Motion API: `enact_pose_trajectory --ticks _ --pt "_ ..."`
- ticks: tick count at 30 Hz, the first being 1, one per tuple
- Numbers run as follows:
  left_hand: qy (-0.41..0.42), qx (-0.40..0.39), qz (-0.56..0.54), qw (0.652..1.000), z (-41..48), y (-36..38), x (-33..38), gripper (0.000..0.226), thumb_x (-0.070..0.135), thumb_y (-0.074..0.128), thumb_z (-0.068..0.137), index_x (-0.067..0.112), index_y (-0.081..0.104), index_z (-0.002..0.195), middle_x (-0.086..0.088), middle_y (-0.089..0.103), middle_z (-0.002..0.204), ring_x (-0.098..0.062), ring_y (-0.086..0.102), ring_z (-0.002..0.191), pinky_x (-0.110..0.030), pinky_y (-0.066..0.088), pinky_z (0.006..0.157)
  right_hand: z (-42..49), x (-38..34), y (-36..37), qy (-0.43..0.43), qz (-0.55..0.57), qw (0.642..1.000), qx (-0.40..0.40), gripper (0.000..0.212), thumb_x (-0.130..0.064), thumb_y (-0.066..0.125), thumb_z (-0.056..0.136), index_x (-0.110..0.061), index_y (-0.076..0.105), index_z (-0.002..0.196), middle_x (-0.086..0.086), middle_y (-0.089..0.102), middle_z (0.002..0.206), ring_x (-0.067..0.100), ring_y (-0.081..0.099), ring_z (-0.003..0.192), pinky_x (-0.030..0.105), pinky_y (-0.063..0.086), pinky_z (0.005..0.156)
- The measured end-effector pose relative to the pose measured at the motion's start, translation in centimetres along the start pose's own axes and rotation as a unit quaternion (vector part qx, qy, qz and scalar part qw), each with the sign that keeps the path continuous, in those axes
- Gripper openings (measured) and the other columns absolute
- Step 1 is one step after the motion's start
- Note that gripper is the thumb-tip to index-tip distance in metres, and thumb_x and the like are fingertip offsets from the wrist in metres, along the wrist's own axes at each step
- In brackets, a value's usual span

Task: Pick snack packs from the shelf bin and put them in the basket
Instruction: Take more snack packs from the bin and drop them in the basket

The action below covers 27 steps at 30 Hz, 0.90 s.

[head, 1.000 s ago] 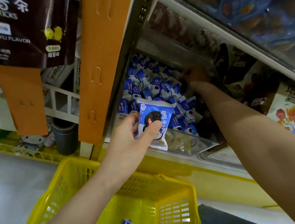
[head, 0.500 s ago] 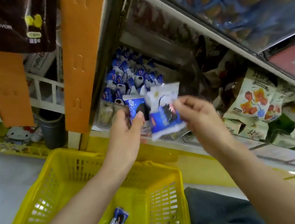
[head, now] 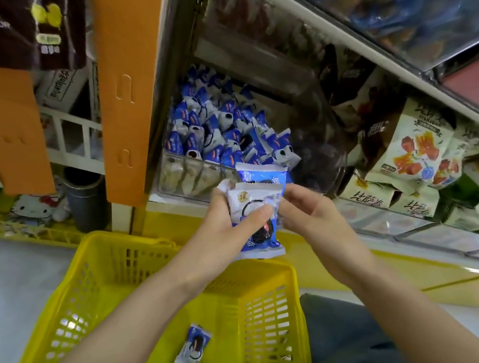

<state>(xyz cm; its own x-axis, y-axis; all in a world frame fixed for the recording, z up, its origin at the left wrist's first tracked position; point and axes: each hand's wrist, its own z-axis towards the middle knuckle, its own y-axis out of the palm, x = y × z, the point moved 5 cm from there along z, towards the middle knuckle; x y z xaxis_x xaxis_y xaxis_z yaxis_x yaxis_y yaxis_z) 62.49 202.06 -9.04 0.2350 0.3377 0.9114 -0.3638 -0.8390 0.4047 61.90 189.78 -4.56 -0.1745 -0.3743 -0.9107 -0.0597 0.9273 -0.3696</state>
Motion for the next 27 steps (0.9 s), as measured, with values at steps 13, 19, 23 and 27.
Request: enact_pose_trajectory --ticks 13,19,23,27 --pt "0.041 0.048 0.055 0.997 1.9 -3.1 2.4 0.018 0.03 0.053 0.091 0.039 0.047 0.106 0.024 0.062 0.108 0.01 0.057 0.102 -0.017 0.046 0.09 14.5 -3.8 -6.0 -0.067 -0.166 0.945 0.274 0.021 -0.019 0.055 0.091 -0.009 0.06 0.109 0.006 0.065 0.1 0.012 0.061 0.08 0.02 0.051 0.073" --pt "0.074 0.033 0.055 0.995 1.9 -3.8 2.5 0.024 0.029 0.058 0.085 0.037 0.052 0.106 0.021 0.064 0.109 0.009 0.057 0.104 -0.01 0.046 0.087 20.8 -3.4 -6.8 -0.019 -0.346 0.879 0.327 0.034 -0.017 0.046 0.096 -0.004 0.044 0.128 0.014 0.049 0.132 0.026 0.049 0.12 0.027 0.038 0.099" --pt "0.087 0.026 0.039 0.995 2.0 -4.0 2.7 0.036 0.041 0.059 0.07 0.037 0.052 0.105 0.026 0.065 0.106 0.01 0.058 0.103 -0.006 0.045 0.081 23.3 -2.8 -6.6 0.029 -0.396 0.87 0.293 0.032 -0.02 0.046 0.096 -0.007 0.047 0.126 0.015 0.051 0.13 0.029 0.05 0.119 0.035 0.042 0.098" --pt "0.094 0.023 0.028 0.995 1.8 -4.0 2.8 0.036 0.038 0.059 0.07 0.036 0.052 0.106 0.028 0.064 0.107 0.01 0.058 0.102 -0.005 0.045 0.078 24.7 -1.5 -6.3 0.06 -0.409 0.877 0.246 0.029 -0.01 0.052 0.092 -0.007 0.052 0.12 0.016 0.054 0.123 0.03 0.053 0.114 0.037 0.046 0.096"
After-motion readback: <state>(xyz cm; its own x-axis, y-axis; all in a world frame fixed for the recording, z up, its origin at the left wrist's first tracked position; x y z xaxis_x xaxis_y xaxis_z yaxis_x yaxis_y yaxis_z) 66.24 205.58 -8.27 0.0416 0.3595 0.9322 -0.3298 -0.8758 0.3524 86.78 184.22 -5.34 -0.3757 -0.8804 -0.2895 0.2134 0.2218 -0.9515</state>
